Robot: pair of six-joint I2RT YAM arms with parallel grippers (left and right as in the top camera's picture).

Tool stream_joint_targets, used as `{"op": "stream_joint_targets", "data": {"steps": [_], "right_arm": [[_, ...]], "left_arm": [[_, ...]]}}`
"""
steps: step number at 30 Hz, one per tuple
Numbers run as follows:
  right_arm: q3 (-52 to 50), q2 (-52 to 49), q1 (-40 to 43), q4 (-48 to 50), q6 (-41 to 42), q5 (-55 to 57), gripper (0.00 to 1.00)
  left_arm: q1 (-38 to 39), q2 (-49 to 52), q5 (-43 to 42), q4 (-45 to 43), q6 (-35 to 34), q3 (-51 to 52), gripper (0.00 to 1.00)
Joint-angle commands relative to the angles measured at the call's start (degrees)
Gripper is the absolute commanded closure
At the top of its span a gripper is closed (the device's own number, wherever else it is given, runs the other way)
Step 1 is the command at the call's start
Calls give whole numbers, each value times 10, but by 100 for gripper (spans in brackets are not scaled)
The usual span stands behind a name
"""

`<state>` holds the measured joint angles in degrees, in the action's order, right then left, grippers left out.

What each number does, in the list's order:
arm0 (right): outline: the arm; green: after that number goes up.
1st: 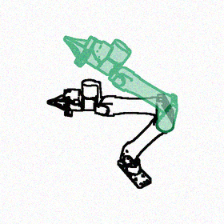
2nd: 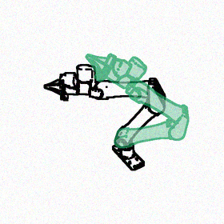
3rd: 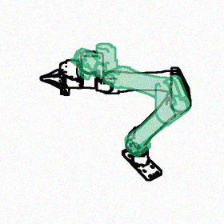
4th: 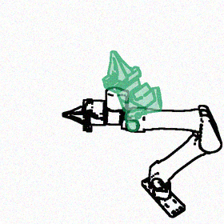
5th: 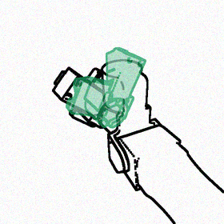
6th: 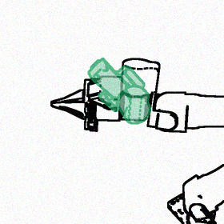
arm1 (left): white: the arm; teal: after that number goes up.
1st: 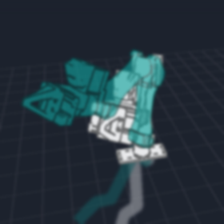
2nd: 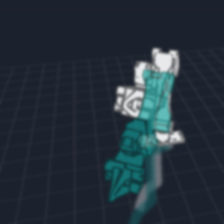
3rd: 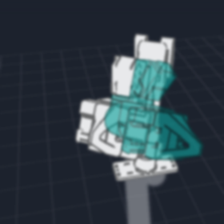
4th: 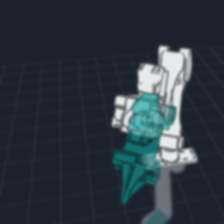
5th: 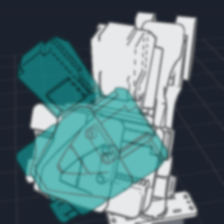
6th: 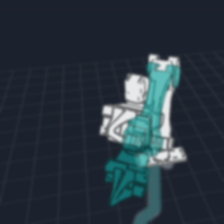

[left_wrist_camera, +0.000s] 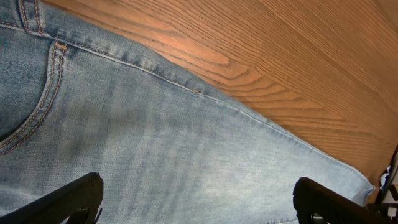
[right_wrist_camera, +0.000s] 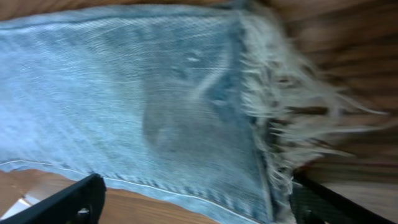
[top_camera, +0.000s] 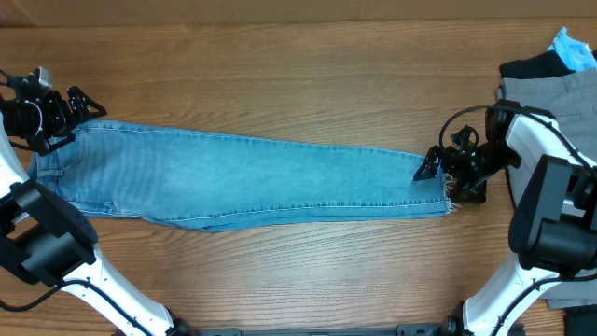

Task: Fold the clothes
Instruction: 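Grasp the frayed leg hems with the right gripper, then lift the hems and fold them leftward over the legs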

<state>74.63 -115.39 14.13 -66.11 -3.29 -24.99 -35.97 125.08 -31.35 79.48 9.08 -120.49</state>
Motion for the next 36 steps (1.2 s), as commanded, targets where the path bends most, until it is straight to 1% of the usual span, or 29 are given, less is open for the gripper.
{"op": "stream_joint_targets", "data": {"steps": [1, 4, 6, 7, 10, 11, 12, 13, 14, 18, 21, 25, 31, 36], "right_arm": [[-47, -26, -17, 33, -7, -45, 16], [-67, -26, -32, 58, 17, -44, 28], [-71, -26, -44, 65, 25, -31, 39], [-71, -26, -49, 70, 43, -14, 42], [-70, -26, -51, 78, 100, 44, 68], [-69, -26, -50, 78, 112, 60, 80], [-66, -26, -47, 75, 120, 75, 89], [-63, -26, -45, 72, 128, 86, 95], [-57, -26, -40, 68, 136, 99, 96], [-18, -21, -13, 33, 158, 139, 96], [27, -10, 7, -7, 158, 147, 96], [75, 11, 9, -33, 167, 144, 96], [90, 28, -36, -43, 183, 145, 96], [90, 29, -108, -32, 211, 143, 96]], "left_arm": [[4, 6, -13, -2, -6, -11, 0], [4, 6, -13, -2, -6, -11, 0], [4, 6, -12, -2, -5, -11, 0], [4, 6, -12, -2, -5, -11, 0], [4, 6, -12, -2, -6, -11, 0], [4, 6, -12, -2, -6, -11, 0], [4, 6, -12, -2, -6, -11, 0], [4, 6, -12, -2, -6, -11, 0], [4, 6, -12, -2, -6, -11, 0], [4, 6, -13, -2, -6, -11, 0], [4, 6, -12, 2, -6, -11, 0], [4, 6, -13, 5, -6, -11, 0], [7, 6, -13, 4, -6, -11, 0], [8, 6, -10, 0, -5, -11, 0]]}}
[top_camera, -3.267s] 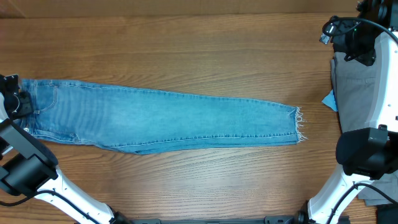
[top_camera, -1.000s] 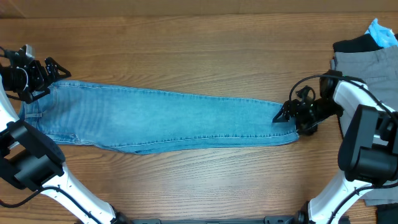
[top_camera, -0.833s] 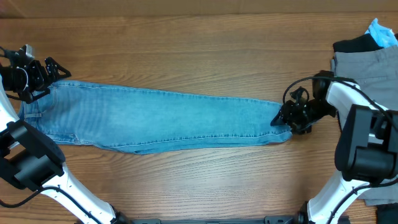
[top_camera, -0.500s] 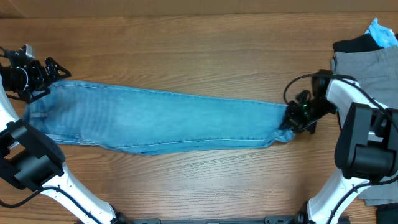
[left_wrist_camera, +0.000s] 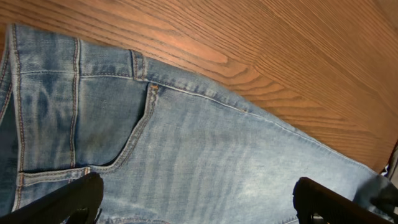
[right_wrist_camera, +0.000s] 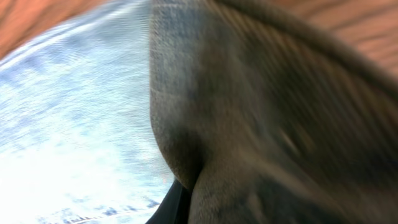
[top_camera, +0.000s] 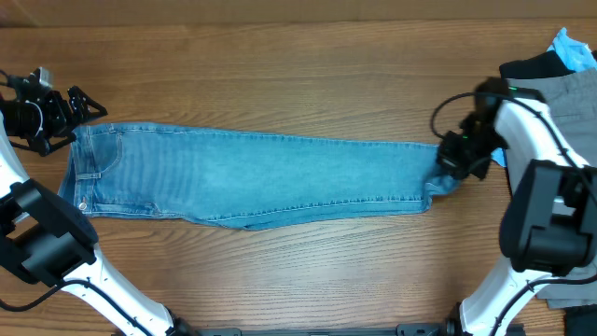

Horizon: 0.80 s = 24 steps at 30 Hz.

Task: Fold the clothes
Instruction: 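Lift the hems and fold them leftward over the legs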

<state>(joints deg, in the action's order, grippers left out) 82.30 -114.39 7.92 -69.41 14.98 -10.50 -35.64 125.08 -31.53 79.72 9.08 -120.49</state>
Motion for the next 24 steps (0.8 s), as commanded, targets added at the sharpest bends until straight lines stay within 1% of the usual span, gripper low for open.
{"op": "stream_joint_targets", "data": {"steps": [1, 6, 7, 8, 9, 10, 11, 12, 13, 17, 19, 20, 22, 24], "right_arm": [[14, 19, -60, 0, 33, -3, 96], [13, 20, -140, 12, 46, -2, 96], [13, 20, -155, 18, 46, -2, 95], [13, 20, -174, 25, 46, 0, 91], [13, 20, -183, 28, 46, 0, 90], [13, 20, -191, 29, 50, 0, 90], [13, 20, -200, 29, 60, 0, 93], [13, 20, -203, 27, 66, 0, 96], [13, 20, -205, 24, 71, 0, 96], [14, 20, -206, 14, 78, -8, 96], [14, 20, -206, 14, 75, -33, 96], [14, 20, -211, 21, 75, -57, 96], [13, 20, -218, 32, 76, -63, 96], [10, 20, -229, 47, 79, -63, 94]], "left_arm": [[5, 6, -9, -2, -5, -11, 0], [5, 6, -9, -2, -5, -11, 0], [5, 6, -9, -2, -6, -11, 0], [5, 6, -9, -2, -6, -11, 0], [5, 6, -9, -2, -5, -11, 0], [5, 6, -9, -2, -5, -11, 0], [5, 6, -9, -2, -5, -11, 0], [5, 6, -9, -1, -5, -11, 0], [5, 6, -9, -1, -5, -11, 0], [5, 6, -9, -2, -5, -11, 0], [5, 6, -9, -2, -5, -11, 0], [5, 6, -9, -2, -5, -11, 0], [5, 6, -9, -2, -5, -11, 0], [5, 6, -9, -2, -5, -11, 0]]}}
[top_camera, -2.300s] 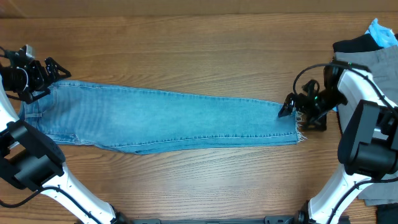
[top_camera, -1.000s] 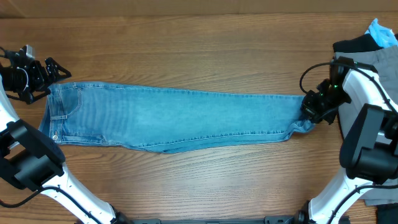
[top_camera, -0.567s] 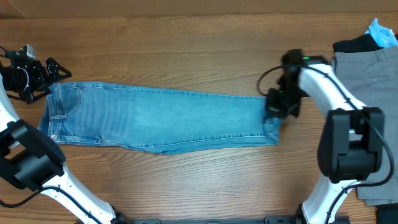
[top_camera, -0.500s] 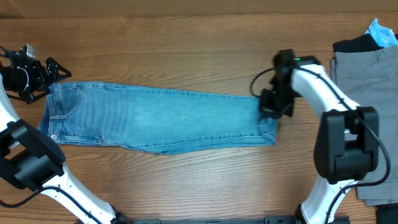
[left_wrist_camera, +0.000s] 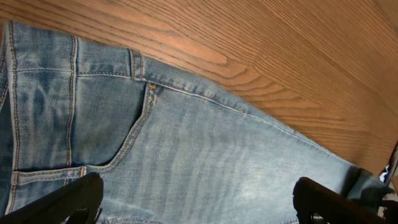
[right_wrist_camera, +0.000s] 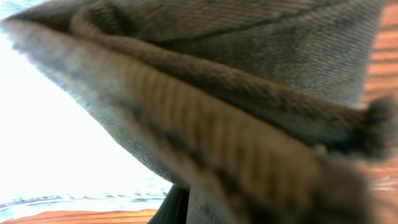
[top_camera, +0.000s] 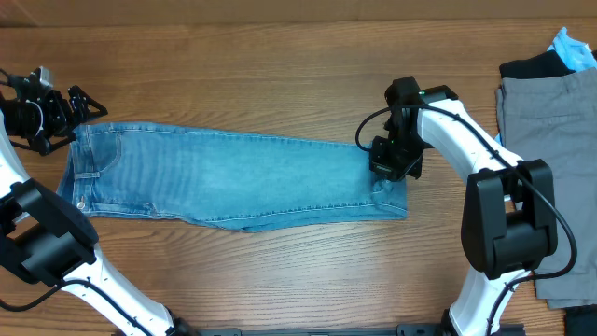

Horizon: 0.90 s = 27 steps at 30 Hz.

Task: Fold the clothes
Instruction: 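Lift the hems and fold them leftward over the legs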

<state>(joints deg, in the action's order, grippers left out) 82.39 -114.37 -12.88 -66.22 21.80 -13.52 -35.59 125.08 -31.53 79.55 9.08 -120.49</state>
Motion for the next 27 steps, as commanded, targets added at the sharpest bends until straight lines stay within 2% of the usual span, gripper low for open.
{"op": "stream_joint_targets", "data": {"steps": [1, 3, 6, 7, 11, 15, 20, 27], "right_arm": [[6, 20, -29, 23, 19, -33, 89], [-3, 19, -43, 36, 38, -30, 63], [-12, 19, -54, 49, 53, -30, 31], [-13, 19, -55, 50, 53, -30, 25], [-8, 20, -48, 42, 52, -19, 23], [41, 27, -6, -24, 48, 25, 23], [92, 54, 56, -53, -9, -10, 21], [73, 62, 78, -65, -41, -31, 18]], "left_arm": [[4, 6, -9, 0, -5, -11, 0], [4, 6, -9, 0, -5, -11, 0], [4, 6, -6, 1, -5, -11, 0], [5, 6, -2, 1, -5, -11, 0], [5, 6, 6, 2, -5, -11, 0], [5, 6, 6, 4, -5, -11, 0], [6, 6, 6, 0, -5, -11, 0], [9, 6, 9, 1, -5, -11, 0]]}}
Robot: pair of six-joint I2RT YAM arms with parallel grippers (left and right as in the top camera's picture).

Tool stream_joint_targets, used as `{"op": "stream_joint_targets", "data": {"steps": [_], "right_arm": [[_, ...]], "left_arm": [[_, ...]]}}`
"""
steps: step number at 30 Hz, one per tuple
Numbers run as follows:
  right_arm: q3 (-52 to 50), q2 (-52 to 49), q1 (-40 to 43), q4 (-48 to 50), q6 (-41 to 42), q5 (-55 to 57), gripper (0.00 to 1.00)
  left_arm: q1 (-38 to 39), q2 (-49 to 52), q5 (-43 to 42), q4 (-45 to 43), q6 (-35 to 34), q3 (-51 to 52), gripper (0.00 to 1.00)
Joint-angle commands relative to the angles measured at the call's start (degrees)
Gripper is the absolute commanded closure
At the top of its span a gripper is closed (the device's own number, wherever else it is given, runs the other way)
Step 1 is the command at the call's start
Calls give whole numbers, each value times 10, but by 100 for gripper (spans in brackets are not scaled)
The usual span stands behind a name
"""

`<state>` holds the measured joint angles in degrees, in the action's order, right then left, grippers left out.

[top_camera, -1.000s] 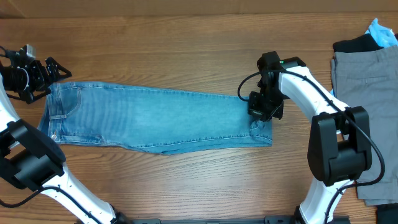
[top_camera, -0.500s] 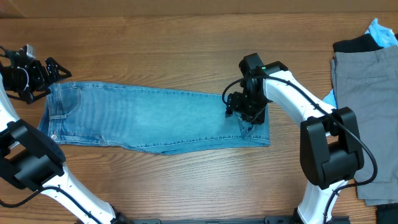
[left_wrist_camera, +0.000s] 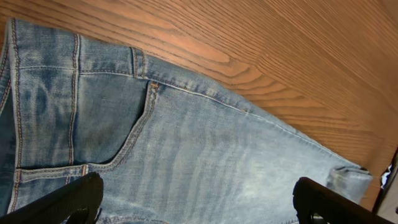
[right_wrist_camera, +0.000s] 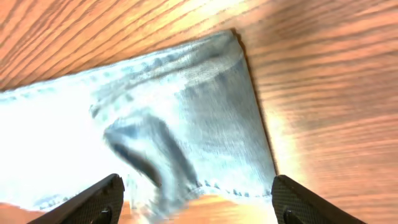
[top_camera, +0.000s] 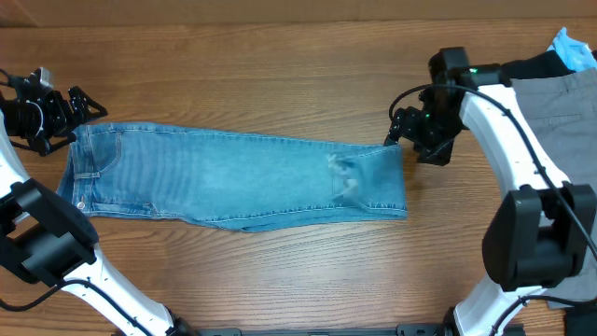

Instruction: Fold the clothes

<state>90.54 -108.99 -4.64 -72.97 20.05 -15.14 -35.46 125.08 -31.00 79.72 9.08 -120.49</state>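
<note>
Light blue jeans (top_camera: 233,182) lie flat across the wooden table, waistband at the left, the leg end turned back onto itself at the right, with the frayed hem (top_camera: 347,177) lying on top. My right gripper (top_camera: 415,140) is open just past the folded edge (right_wrist_camera: 249,124), holding nothing. Over the waistband and pocket (left_wrist_camera: 93,118) hovers my left gripper (top_camera: 75,107), open; its dark fingers (left_wrist_camera: 62,202) show at the bottom corners of the left wrist view.
A pile of other clothes sits at the right edge: grey cloth (top_camera: 560,103), a black piece (top_camera: 532,65) and something light blue (top_camera: 571,47). The bare wooden table (top_camera: 280,56) stretches behind and in front of the jeans.
My right gripper let go of the leg end, opened, and now sits to the right of the folded edge. The frayed hem rests on the jeans. The left gripper stayed put.
The jeans lay at full length with my right gripper open at the frayed hem. Then it was shut on the hem, the jeans shifted right. Then the hem was carried leftward over the leg. Now the hem lies released and the jeans are shorter.
</note>
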Motion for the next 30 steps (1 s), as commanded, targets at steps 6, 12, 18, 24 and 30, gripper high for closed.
{"op": "stream_joint_targets", "data": {"steps": [6, 12, 18, 24, 30], "right_arm": [[-92, 6, -25, 55, -18, -17, 26], [-158, 6, -15, 107, -19, 17, 20], [-189, 5, 2, 160, -59, -3, 9], [-226, -6, 2, 203, -89, -62, 8], [-242, -31, 2, 215, -98, -94, 37]], "left_arm": [[7, 6, 3, 0, -5, -11, 0], [7, 6, 3, 0, -5, -11, 0], [7, 6, 3, 0, -5, -11, 0], [7, 6, 5, 0, -5, -11, 0], [7, 6, 5, 0, -5, -11, 0]]}}
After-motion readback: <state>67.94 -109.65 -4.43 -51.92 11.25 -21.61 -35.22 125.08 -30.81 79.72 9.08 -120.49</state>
